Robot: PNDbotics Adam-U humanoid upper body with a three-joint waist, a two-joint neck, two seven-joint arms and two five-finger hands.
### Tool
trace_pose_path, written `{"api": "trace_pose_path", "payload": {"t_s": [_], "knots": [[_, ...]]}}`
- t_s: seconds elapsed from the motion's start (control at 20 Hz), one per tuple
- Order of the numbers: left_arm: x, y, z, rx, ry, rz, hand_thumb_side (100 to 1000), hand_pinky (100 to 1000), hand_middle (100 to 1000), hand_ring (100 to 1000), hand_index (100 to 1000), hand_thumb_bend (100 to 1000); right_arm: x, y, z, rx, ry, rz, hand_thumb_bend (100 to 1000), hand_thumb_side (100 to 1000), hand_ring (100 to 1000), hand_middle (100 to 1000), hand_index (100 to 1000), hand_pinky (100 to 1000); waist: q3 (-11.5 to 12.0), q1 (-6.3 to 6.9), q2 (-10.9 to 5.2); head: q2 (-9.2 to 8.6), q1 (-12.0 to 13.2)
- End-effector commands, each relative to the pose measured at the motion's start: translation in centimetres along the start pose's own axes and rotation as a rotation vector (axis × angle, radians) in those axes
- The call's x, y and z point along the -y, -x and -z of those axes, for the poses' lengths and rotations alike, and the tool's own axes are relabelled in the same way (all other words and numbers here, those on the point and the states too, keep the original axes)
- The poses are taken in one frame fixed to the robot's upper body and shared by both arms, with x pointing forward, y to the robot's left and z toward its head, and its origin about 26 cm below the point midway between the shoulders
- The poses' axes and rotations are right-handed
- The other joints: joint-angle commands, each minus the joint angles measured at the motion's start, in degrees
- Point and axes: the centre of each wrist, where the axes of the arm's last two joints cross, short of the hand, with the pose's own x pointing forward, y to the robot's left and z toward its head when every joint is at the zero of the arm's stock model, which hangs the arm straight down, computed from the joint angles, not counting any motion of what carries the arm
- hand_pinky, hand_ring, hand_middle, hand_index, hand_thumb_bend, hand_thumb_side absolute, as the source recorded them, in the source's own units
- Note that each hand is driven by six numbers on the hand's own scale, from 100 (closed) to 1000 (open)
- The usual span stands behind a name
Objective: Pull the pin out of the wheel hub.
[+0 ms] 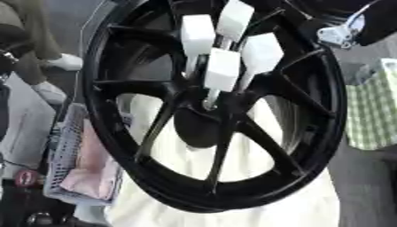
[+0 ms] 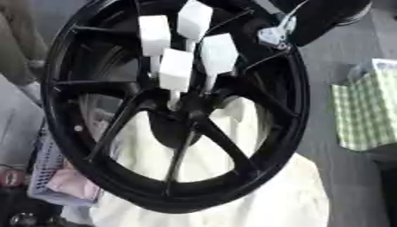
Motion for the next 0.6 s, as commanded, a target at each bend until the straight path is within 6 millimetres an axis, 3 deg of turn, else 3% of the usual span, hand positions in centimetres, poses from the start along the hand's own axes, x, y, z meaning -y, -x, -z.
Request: {"api": "trace_pose_path", "payload": {"t_s": [0.05, 0.6], "knots": [[0.18, -0.73, 0.36, 0.03, 0.019, 0.0, 728, 808, 625, 745, 805, 100, 0.34, -0.47, -0.38, -0.054, -0.073, 0.057, 116, 326, 901, 861, 912, 804, 0.0, 0.37, -1.36, -0.18, -0.2], [0.33, -0.73, 0.44, 0.029, 0.031, -0.006, 729, 808, 623, 743, 802, 100, -0.23, -0.69, 0.34, -0.063, -0.104, 0.098, 100, 359, 889, 847, 898, 799, 0.2, 0.33, -1.26, -0.01, -0.2]]}}
